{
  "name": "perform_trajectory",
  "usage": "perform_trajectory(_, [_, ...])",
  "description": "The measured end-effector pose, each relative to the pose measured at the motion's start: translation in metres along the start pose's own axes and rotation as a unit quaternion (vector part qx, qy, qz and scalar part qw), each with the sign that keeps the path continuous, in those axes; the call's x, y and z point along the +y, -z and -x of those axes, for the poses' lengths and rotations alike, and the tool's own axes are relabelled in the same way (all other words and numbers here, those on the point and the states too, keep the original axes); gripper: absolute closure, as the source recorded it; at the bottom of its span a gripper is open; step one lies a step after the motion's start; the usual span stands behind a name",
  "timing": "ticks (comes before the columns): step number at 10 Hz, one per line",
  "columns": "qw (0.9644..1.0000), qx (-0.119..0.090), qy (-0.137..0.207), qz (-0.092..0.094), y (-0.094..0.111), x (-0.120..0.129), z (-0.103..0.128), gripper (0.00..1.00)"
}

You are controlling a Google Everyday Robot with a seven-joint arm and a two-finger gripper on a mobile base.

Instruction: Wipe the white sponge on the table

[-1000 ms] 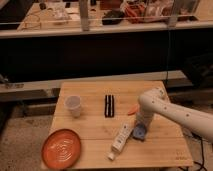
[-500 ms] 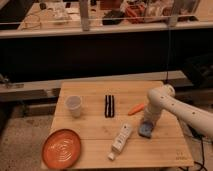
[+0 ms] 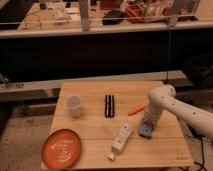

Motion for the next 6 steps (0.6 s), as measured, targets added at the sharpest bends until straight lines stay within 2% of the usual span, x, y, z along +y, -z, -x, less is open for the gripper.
perform_trajectory(3, [0.9998,-0.005,-0.013,-0.017,0.005,0.043,0.001,1.00])
perform_trajectory(6, [0.9996,-0.007,-0.002,-0.028,0.009,0.045,0.014,1.00])
